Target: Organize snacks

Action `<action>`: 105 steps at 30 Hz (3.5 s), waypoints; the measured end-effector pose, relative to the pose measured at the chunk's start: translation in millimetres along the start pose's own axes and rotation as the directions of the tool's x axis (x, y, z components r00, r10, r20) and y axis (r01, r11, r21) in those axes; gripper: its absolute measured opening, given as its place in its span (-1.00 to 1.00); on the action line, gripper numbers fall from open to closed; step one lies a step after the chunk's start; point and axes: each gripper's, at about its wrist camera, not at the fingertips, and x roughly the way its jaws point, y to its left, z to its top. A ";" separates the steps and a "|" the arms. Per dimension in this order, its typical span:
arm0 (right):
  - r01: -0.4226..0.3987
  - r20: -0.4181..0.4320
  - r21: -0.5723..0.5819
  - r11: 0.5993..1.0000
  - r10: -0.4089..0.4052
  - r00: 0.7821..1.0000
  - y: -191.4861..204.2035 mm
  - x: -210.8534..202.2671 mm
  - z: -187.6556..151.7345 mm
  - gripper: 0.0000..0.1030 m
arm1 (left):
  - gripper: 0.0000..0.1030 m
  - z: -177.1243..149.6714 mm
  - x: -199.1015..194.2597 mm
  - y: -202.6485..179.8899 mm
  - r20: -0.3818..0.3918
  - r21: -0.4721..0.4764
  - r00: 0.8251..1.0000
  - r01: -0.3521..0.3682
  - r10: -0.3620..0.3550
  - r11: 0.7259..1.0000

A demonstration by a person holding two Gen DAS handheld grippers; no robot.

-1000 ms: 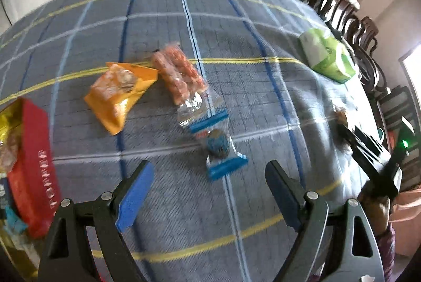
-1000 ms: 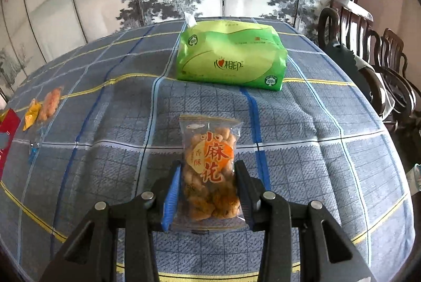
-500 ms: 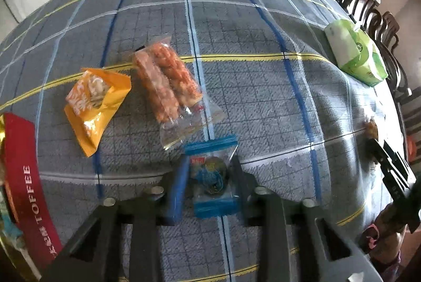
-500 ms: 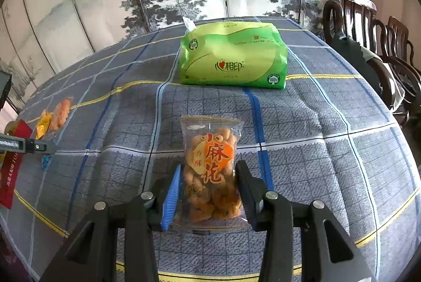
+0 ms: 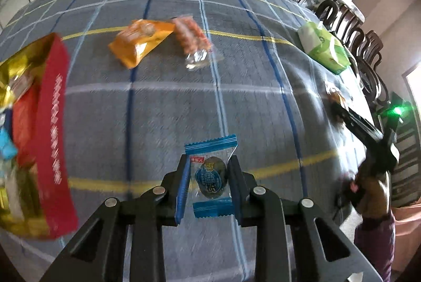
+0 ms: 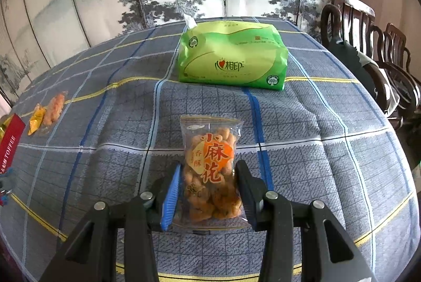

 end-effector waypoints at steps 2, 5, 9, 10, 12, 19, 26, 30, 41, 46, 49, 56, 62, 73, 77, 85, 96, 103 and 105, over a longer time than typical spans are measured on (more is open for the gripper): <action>0.010 -0.002 -0.007 1.000 -0.010 1.000 2.0 0.2 -0.3 -0.16 | -0.52 -10.0 -9.2 3.5 0.013 0.005 1.000 0.000 0.000 1.000; 0.030 -0.005 -0.021 0.999 -0.030 1.000 5.4 0.8 -0.3 -0.16 | -0.52 -19.3 -22.1 8.3 0.036 0.016 0.999 -0.007 0.007 1.000; 0.054 -0.007 -0.034 0.998 -0.055 0.998 9.2 1.5 0.3 -0.16 | -0.52 -26.3 -45.1 29.9 0.077 -0.020 0.997 0.003 -0.001 1.000; 0.054 -0.007 -0.030 0.998 -0.054 0.999 8.3 1.2 0.6 -0.16 | -0.52 -27.7 -51.8 37.8 0.091 -0.034 0.996 0.003 0.000 0.999; 0.060 -0.007 -0.032 0.998 -0.060 0.998 8.3 1.1 1.0 -0.16 | -0.52 -28.2 -63.3 52.8 0.115 -0.064 0.993 0.004 0.003 0.998; 0.059 -0.008 -0.023 0.998 -0.059 0.998 7.4 1.4 1.8 -0.16 | -0.52 -27.4 -92.4 111.4 0.173 -0.171 0.982 -0.044 0.074 0.984; 0.055 -0.008 -0.021 0.998 -0.055 0.998 6.1 1.5 2.3 -0.15 | -0.52 -11.6 -92.9 148.8 0.181 -0.219 0.974 -0.093 0.134 0.971; 0.055 -0.008 -0.021 0.998 -0.055 0.998 6.4 1.7 2.4 -0.15 | -0.51 8.9 -81.8 164.2 0.164 -0.247 0.977 -0.094 0.137 0.964; 0.055 -0.008 -0.020 0.998 -0.055 0.998 6.4 1.8 2.4 -0.15 | -0.51 54.5 -44.9 173.7 0.141 -0.254 0.969 -0.163 0.203 0.953; 0.055 -0.008 -0.020 0.998 -0.055 0.998 6.6 1.9 2.5 -0.15 | -0.51 68.4 -34.7 175.6 0.132 -0.254 0.966 -0.183 0.222 0.950; 0.055 -0.008 -0.020 0.998 -0.056 0.998 6.3 1.9 2.6 -0.15 | -0.51 74.3 -28.3 176.8 0.124 -0.253 0.966 -0.192 0.229 0.948; 0.056 -0.008 -0.020 0.998 -0.056 0.998 6.5 1.9 2.6 -0.15 | -0.51 86.9 -14.6 176.7 0.106 -0.241 0.963 -0.218 0.249 0.946; 0.055 -0.008 -0.020 0.998 -0.056 0.998 6.5 1.9 2.7 -0.15 | -0.50 93.0 -5.0 180.0 0.087 -0.242 0.962 -0.232 0.259 0.942; 0.057 -0.008 -0.020 0.998 -0.058 0.998 6.7 2.1 2.8 -0.15 | -0.49 96.4 10.3 185.4 0.058 -0.244 0.961 -0.249 0.271 0.937; 0.057 -0.008 -0.020 0.998 -0.057 0.998 6.8 2.1 2.7 -0.15 | -0.48 97.2 12.6 185.2 0.058 -0.240 0.959 -0.255 0.276 0.937; 0.057 -0.008 -0.020 0.998 -0.057 0.998 6.9 2.3 2.8 -0.15 | -0.44 98.2 12.6 184.5 0.062 -0.230 0.954 -0.271 0.292 0.935; 0.057 -0.008 -0.020 0.998 -0.057 0.998 7.0 2.5 3.0 -0.15 | 0.18 86.2 -3.4 172.5 0.115 -0.175 0.911 -0.374 0.396 0.911; 0.066 -0.008 -0.027 0.997 -0.067 0.998 5.5 1.8 3.8 -0.15 | 0.33 68.8 -22.5 160.7 0.167 -0.158 0.885 -0.411 0.434 0.898; 0.065 -0.008 -0.026 0.998 -0.065 0.998 4.8 1.7 4.0 -0.15 | 0.36 61.3 -32.4 155.4 0.198 -0.152 0.875 -0.417 0.441 0.896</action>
